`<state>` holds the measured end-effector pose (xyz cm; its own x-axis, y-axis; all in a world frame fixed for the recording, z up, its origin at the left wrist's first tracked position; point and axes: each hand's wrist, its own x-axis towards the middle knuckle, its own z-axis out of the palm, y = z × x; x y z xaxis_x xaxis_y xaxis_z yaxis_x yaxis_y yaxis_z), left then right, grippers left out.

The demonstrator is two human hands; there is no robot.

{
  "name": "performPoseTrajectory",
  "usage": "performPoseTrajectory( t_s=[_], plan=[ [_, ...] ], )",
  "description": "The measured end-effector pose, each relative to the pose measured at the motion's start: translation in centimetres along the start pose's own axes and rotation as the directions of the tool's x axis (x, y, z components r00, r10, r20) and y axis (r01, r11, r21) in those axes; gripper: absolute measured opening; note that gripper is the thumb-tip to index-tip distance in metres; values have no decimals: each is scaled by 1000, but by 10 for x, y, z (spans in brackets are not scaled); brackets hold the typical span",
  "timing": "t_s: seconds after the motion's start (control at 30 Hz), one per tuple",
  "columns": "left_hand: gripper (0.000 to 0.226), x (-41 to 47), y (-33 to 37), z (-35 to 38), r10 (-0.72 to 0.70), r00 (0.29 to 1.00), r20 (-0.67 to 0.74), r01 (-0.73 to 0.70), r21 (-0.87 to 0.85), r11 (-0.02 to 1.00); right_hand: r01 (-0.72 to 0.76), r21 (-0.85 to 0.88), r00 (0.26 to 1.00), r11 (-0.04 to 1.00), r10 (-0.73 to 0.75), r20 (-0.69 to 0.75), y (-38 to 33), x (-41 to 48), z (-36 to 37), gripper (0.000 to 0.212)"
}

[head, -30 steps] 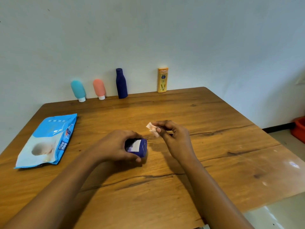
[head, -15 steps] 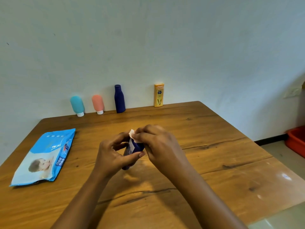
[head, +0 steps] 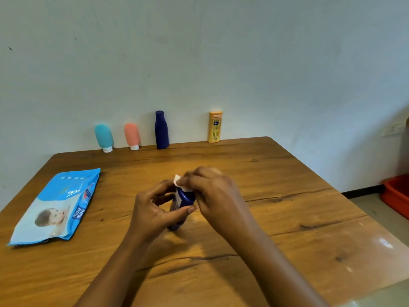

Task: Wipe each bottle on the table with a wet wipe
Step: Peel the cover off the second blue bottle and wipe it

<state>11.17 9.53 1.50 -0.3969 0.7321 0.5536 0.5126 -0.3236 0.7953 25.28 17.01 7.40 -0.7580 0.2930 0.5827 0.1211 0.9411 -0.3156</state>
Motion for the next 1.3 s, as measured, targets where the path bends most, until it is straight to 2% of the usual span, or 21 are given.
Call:
performPoseTrajectory(
  t_s=[0.1,0.17,0.23,0.33,0.4,0.5,0.57,0.63,0.73,0.8,0.87,0.9,1.0,1.07,1.13,1.2,1.3],
  plan=[
    [65,-1,-4,-3,-18,999,-43,17,-11,1000,9,64,1000,998,-10,19,4,-17,-3,29],
    [62,-3,-5,-5,-44,996,-75,42,-30,999,-44,205,996,978,26,88,5,-19,-16,28],
    [66,-3,-3,-6,-58,994,-90,54,-46,997,-91,313,995,945,77,57,9,-12,-29,31],
    [64,-3,-2,-5,-36,997,-63,34,-30,999,-71,215,994,974,87,-70,5,11,-27,28],
    [60,-2,-2,-4,-18,998,-60,15,-37,999,-16,72,1000,997,17,-19,-1,23,-12,28],
    [50,-2,2,-2,-15,997,-79,12,-41,999,51,-20,997,998,-50,54,-2,17,8,34],
    [49,-4,-1,-1,-23,996,-89,19,-50,999,74,-12,997,997,-74,9,2,5,9,36],
    [56,-7,-5,-1,-54,992,-111,46,-66,997,81,48,996,996,-82,29,3,-6,3,35],
    [61,-7,-8,-5,-108,980,-165,90,-118,989,-21,259,993,966,-11,120,12,-7,-19,33],
    [66,-6,-9,-5,-117,980,-160,92,-156,983,-90,350,996,932,77,51,17,1,-28,33],
    [72,-7,-9,-2,-103,988,-114,84,-161,983,-114,314,991,943,128,-25,15,16,-28,31],
    [70,-8,-9,0,-100,990,-96,82,-173,981,-108,265,993,958,116,-13,10,23,-24,30],
    [48,-7,-8,0,-81,992,-101,60,-198,978,7,69,998,998,-11,61,-3,24,-3,26],
    [51,-8,-9,-1,-73,991,-111,50,-200,978,57,-13,998,998,-57,34,-9,9,4,29],
    [62,-9,-10,-3,-62,989,-134,34,-199,979,77,19,997,997,-77,18,-13,-7,3,28],
    [71,-7,-11,-4,-52,986,-161,14,-229,973,54,134,997,990,-62,54,-16,-16,-8,26],
    [69,-5,-10,-4,-80,983,-168,23,-315,949,-67,255,996,965,78,-32,-7,-1,-21,29]
  ],
)
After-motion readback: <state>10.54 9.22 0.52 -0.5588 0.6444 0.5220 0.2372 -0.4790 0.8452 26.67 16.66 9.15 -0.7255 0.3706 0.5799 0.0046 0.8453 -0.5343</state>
